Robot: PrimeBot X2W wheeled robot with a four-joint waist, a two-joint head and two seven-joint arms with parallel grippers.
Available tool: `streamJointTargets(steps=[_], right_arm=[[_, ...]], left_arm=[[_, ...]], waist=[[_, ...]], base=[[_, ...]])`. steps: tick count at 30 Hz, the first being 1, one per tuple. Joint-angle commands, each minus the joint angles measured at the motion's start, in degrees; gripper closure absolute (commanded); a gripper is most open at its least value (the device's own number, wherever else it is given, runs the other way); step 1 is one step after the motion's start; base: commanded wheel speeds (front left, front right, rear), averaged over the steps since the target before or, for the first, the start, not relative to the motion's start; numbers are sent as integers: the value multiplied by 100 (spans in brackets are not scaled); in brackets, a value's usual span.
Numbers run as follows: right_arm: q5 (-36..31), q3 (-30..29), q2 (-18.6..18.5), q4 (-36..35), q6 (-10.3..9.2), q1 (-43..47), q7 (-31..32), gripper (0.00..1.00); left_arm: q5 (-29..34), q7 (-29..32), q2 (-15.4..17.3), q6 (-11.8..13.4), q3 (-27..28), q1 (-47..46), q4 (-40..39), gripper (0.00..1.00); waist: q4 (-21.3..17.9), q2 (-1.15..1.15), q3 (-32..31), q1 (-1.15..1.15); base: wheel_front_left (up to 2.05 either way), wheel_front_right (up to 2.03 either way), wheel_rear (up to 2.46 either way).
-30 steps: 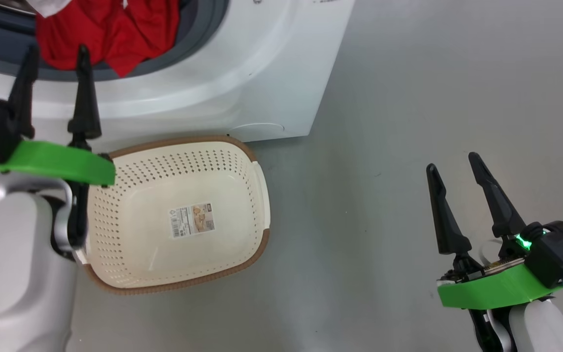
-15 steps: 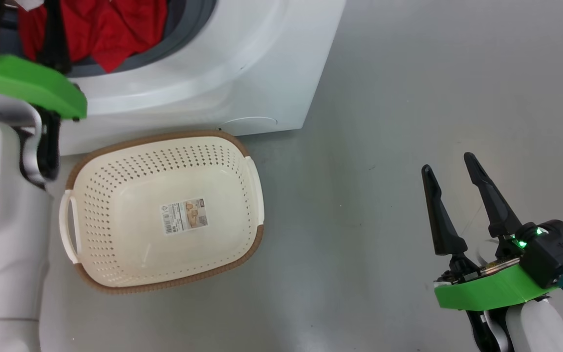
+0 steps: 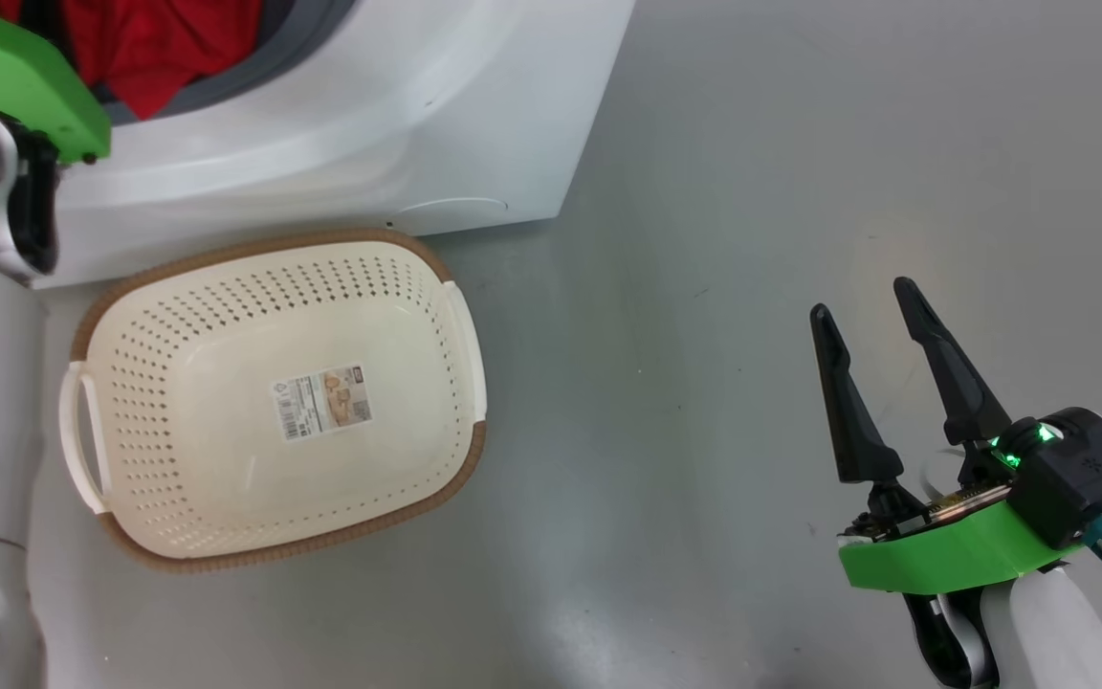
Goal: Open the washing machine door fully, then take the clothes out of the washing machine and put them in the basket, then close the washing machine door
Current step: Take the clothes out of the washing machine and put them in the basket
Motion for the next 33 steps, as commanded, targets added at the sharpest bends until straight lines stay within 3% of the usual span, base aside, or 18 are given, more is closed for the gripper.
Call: streamJointTargets(steps=[1, 13, 33], right_arm=[[-39, 131, -43, -135, 36, -48, -36, 0], [-80, 201, -43, -131, 36, -170, -36, 0], [93, 349, -43, -77, 36, -250, -36, 0]], left_arm=[[-7, 20, 351, 0, 93, -180, -17, 0], [-54, 483, 571, 153, 53, -774, 987, 0], [83, 726, 932, 413, -211, -1164, 1530, 0]], waist=[[-52, 0, 69, 0], [-222, 0, 344, 0], [-594, 0, 628, 0]], base=[[0, 0, 0], [0, 0, 0], [0, 0, 0]])
